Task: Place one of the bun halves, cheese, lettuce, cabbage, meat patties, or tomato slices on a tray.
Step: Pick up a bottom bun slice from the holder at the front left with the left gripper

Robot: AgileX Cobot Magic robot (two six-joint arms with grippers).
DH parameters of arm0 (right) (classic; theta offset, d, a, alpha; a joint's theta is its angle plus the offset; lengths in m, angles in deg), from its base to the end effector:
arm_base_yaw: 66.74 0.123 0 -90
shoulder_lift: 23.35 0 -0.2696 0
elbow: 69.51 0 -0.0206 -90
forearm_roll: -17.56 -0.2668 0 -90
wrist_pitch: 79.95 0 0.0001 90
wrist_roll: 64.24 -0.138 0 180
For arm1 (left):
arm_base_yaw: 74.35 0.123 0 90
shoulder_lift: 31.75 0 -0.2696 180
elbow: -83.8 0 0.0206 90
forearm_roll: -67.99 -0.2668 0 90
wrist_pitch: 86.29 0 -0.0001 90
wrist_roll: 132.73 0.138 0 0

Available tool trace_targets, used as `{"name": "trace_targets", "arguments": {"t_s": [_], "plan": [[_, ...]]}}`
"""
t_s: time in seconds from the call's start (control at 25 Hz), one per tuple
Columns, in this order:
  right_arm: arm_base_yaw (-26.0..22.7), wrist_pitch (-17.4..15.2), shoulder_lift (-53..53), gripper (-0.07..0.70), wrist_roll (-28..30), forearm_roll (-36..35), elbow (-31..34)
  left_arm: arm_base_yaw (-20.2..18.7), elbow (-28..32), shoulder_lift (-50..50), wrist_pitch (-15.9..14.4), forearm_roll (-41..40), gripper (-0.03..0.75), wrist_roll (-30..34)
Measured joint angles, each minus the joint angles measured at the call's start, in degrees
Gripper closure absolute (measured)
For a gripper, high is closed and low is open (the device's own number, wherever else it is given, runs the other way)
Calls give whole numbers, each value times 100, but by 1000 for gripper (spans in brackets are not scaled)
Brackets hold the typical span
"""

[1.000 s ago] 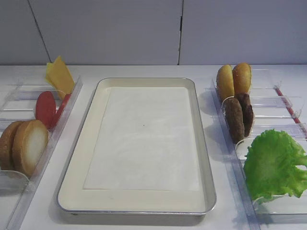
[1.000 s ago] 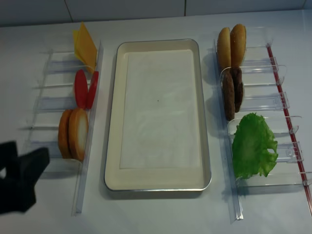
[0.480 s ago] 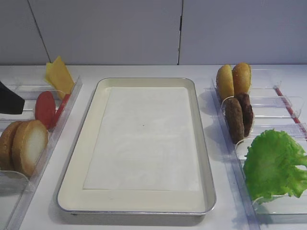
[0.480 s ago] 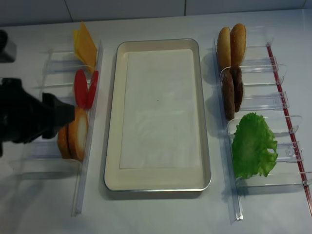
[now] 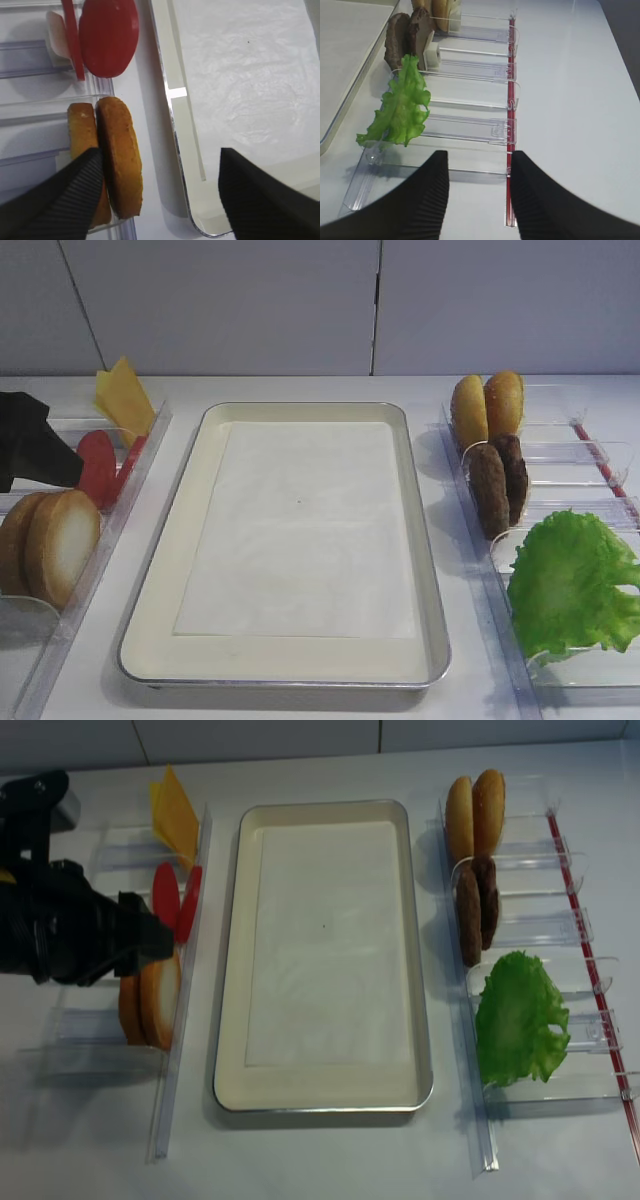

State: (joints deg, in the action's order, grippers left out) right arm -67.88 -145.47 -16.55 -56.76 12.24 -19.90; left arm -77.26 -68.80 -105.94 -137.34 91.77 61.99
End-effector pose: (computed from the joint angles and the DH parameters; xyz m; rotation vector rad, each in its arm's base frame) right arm 0.0601 0.0105 0.2471 -0.1264 2.1206 0.0236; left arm 0.2547 -0.0563 0.2353 0.1601 2.5957 -0.4399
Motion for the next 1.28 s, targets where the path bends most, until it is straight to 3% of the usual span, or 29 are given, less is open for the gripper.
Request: {"name": "trace_targets", "arguments": {"t_s": [1.04, 1.28], "plan": [[0, 0, 0, 309, -21, 0, 0, -14, -4, -749, -22, 218, 262, 209], [0, 0, 0, 309, -21, 0, 0, -14, -13, -875, -10, 218, 312, 209]]}}
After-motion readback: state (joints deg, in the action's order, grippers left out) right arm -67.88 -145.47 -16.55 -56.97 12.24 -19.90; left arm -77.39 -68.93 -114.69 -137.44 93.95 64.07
